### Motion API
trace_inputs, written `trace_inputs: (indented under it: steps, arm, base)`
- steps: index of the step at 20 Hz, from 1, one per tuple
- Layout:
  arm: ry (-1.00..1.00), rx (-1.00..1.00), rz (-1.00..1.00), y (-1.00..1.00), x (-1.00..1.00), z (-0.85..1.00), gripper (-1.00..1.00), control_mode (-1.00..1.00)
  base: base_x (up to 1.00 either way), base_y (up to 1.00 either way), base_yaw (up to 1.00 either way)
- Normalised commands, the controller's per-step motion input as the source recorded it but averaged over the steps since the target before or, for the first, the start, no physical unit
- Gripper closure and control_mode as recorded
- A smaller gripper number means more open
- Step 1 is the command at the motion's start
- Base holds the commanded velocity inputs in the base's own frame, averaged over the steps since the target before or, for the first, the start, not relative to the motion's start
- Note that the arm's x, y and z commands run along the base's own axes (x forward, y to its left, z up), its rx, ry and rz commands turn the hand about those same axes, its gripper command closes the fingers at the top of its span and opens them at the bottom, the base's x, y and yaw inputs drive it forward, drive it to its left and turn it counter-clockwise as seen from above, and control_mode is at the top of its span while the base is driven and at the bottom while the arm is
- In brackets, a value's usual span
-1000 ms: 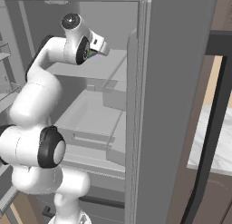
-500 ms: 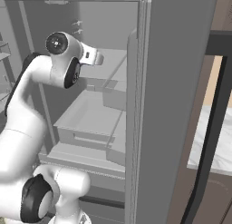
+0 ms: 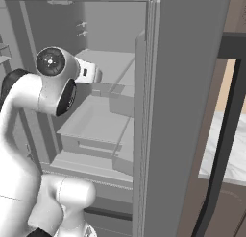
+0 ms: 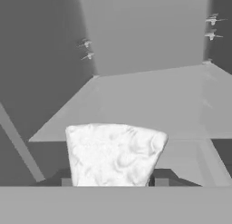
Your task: Take the cakes from the fridge and place them on the empty tray on the dining counter.
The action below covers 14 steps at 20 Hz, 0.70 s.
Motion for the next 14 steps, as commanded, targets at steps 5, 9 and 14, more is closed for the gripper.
trace_inputs:
  steps: [5,9,14]
  arm:
    - [0.02,-0.12,0.09,0.00,-1.00,0.00,1.00,-1.00]
    - [0.08,-0.19,0.03,0.06,-1.00,0.00,1.00,-1.00]
    - [0.03,-0.09,-0.05,0.07,-0.90,0.11,1.00,-1.00]
  base:
    - [0.00,0.00,0.00]
    - [0.00,0.00,0.00]
    - [0.00,0.00,0.00]
